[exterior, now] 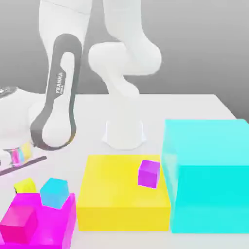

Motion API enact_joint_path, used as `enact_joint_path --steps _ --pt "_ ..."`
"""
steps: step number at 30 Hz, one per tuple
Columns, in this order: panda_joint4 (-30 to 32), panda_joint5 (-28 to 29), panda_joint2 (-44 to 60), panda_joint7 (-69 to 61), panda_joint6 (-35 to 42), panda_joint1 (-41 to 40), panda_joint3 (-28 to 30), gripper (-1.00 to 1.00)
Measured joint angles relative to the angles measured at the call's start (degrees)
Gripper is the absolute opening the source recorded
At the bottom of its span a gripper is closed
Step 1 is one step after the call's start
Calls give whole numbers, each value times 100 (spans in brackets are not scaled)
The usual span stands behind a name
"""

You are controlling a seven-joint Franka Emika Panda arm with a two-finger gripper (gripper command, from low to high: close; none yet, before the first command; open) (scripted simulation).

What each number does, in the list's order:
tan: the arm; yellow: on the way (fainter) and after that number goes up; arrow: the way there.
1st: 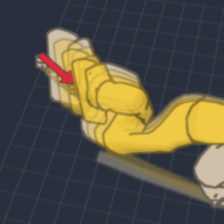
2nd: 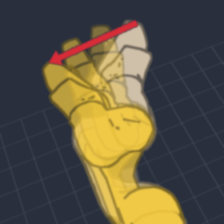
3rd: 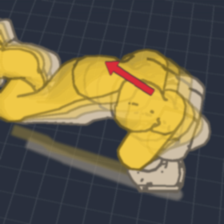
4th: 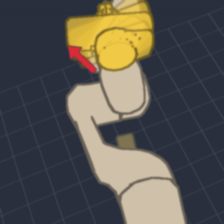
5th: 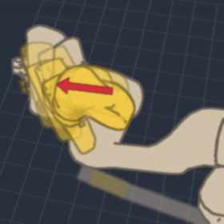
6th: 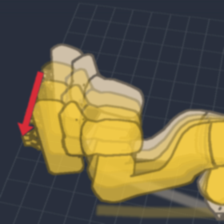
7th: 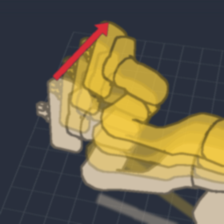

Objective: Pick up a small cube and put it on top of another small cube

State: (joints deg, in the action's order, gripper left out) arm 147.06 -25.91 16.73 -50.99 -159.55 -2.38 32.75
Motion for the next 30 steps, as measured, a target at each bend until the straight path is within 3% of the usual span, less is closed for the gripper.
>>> enact_joint_path --steps 4,15,20,26,27,30 --pt "70 703 -548 113 275 306 244 -100" --pt "-446 2164 -2140 -2941 1755 1154 -225 -100" --pt "-294 3041 -2471 -3560 2165 1075 -242 -100" --pt "-69 2613 -1757 -4013 1407 1130 -191 -100" --pt "-36 2511 -1618 -4090 1251 1154 -172 100" --pt "-36 2511 -1618 -4090 1251 1185 -171 100"
